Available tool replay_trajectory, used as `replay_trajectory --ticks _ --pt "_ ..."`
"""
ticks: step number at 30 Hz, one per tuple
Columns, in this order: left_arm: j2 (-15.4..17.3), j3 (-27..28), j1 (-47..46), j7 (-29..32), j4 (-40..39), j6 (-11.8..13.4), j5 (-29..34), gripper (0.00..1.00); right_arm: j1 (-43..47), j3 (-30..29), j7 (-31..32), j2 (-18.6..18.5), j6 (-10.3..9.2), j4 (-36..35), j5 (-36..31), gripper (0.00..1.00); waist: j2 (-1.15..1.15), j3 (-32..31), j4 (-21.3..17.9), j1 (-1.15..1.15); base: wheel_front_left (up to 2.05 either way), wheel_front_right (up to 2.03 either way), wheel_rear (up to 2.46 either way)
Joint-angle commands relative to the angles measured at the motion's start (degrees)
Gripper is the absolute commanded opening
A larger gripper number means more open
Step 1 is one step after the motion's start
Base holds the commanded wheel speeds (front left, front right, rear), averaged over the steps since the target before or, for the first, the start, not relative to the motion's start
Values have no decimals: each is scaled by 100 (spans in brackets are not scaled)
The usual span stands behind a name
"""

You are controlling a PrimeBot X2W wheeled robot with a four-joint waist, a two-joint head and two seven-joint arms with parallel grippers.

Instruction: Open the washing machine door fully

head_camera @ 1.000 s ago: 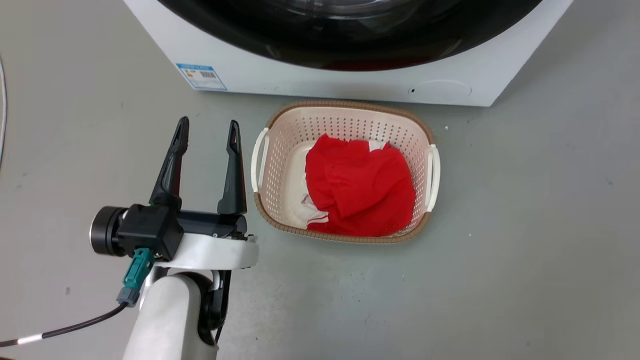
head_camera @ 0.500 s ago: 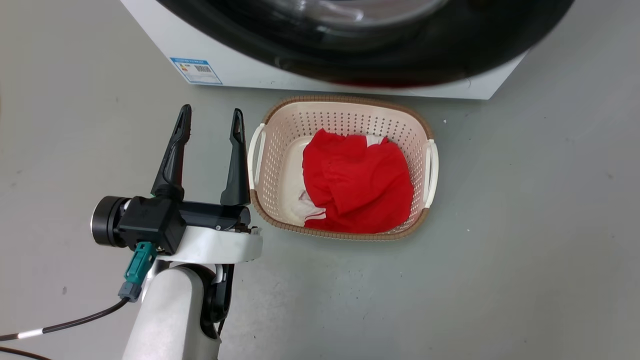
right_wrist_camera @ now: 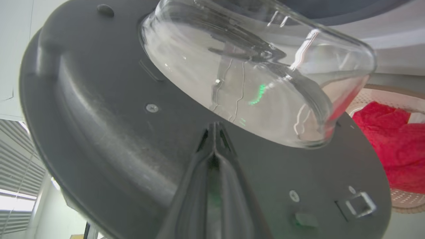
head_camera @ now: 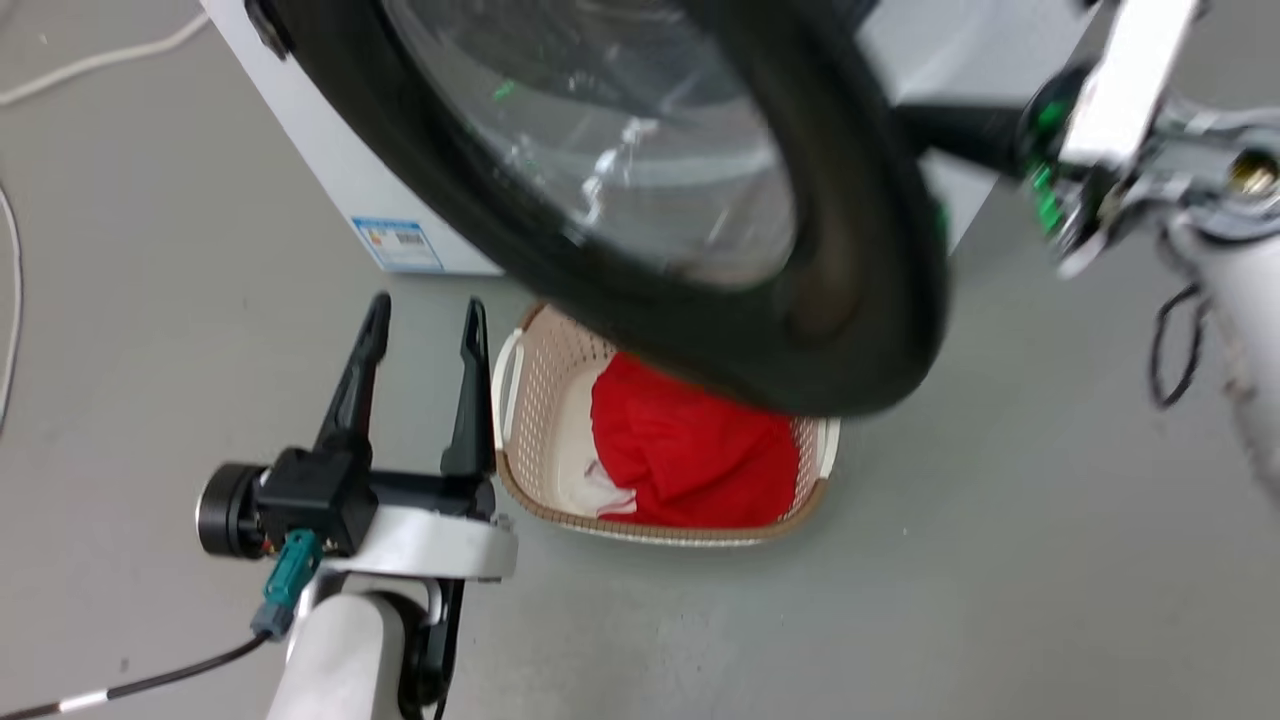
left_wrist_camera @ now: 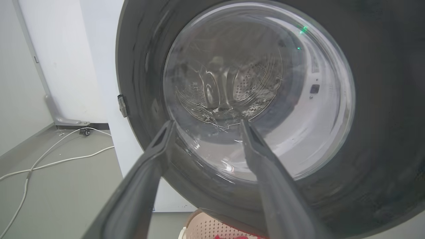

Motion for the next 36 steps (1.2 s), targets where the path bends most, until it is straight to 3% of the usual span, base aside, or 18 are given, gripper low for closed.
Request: replay_trajectory --ticks 1,10,19,24,32,34,35,36 --pt "-3 31 161 -14 24 -35 20 100 302 81 59 81 0 -202 81 0 0 -294 -38 0 0 0 0" --pt "-4 74 510 -14 88 -119 -28 100 1319 661 351 243 0 -1126 344 0 0 -682 9 0 0 0 0" --pt "-4 51 519 -14 84 -95 -21 100 1621 1031 -100 467 0 -1576 472 0 0 -658 53 0 0 0 0" --pt "-3 83 588 -14 118 -97 23 100 1793 857 -860 364 0 -1848 280 0 0 -711 -21 0 0 0 0" --pt "-1 247 750 -14 230 -122 104 100 2963 172 -2992 -234 0 -2592 -524 0 0 -995 -294 0 0 0 0" --pt "-3 292 794 -14 234 -130 120 100 3394 38 -3490 -309 0 -2766 -671 51 0 -1046 -368 0 0 0 0" --pt "-3 324 823 -14 231 -136 131 100 3606 -9 -3745 -356 0 -2837 -804 100 0 -1066 -405 0 0 0 0" --pt "-2 345 847 -14 227 -146 146 100 3819 -74 -3998 -410 0 -2889 -914 100 0 -1085 -431 0 0 0 0"
